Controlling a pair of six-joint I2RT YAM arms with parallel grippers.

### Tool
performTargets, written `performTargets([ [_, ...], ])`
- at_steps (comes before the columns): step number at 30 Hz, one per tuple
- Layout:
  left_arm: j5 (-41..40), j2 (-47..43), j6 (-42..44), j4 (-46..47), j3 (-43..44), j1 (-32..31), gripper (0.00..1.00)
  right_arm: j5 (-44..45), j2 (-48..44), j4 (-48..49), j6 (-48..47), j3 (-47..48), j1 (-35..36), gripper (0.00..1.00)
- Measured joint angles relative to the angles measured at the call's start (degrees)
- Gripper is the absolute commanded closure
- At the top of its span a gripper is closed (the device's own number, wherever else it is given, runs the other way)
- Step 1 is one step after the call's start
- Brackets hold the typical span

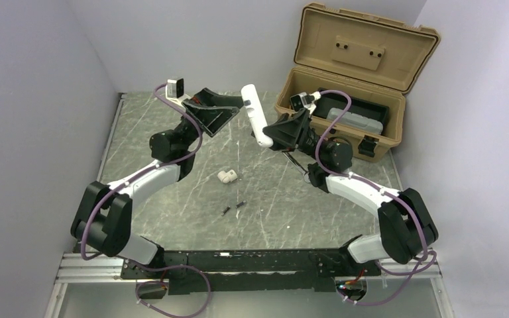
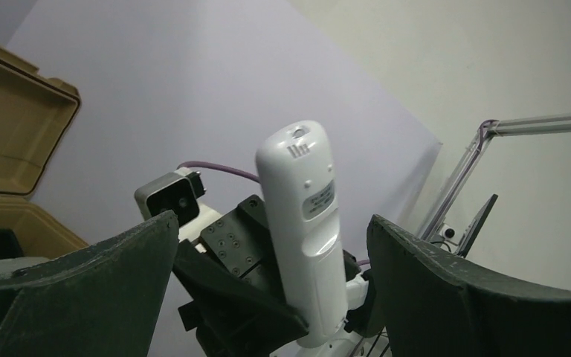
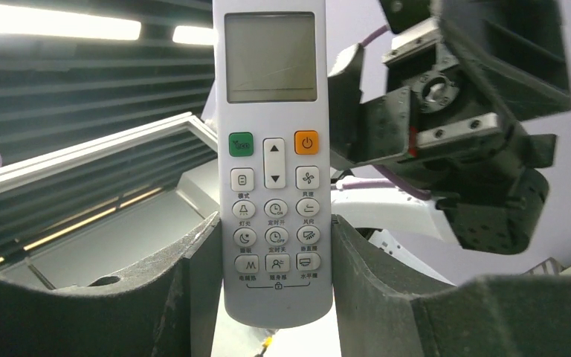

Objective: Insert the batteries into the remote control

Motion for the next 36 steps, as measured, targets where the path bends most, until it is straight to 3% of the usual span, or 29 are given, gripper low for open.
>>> performTargets([
  [6,0.2,1.9,-0.1,0.0,1.3,-1.3,0.02,0.0,-1.7,0.5,0.2,0.0,0.4,1.0],
  [10,0.7,3.8,-0.5,0.0,5.4,-2.6,0.1,0.0,-1.7,0.4,0.2,-0.2,1.2,1.0],
  [15,1.7,4.3,-0.9,0.2,7.8,-4.1,0.32,0.0,-1.7,0.4,0.2,-0.8,1.6,1.0],
  [26,3.0,4.8,-2.2,0.3,8.9,-5.2,0.6,0.1,-1.7,0.8,1.0,-0.8,1.6,1.0],
  [31,3.0,4.8,-3.2,0.4,9.6,-5.6,0.79,0.6,-1.7,1.7,1.0,-0.8,1.5,1.0],
  [33,3.0,4.8,-3.3,0.4,9.6,-5.7,0.89,0.6,-1.7,1.9,1.0,-1.0,1.5,0.9],
  [35,3.1,4.8,-3.3,0.3,9.6,-5.9,0.99,1.0,-1.7,2.3,1.1,-1.3,1.5,0.73],
  [36,3.1,4.8,-3.3,0.3,9.6,-5.9,1.0,1.1,-1.7,2.4,1.0,-1.4,1.5,0.65],
])
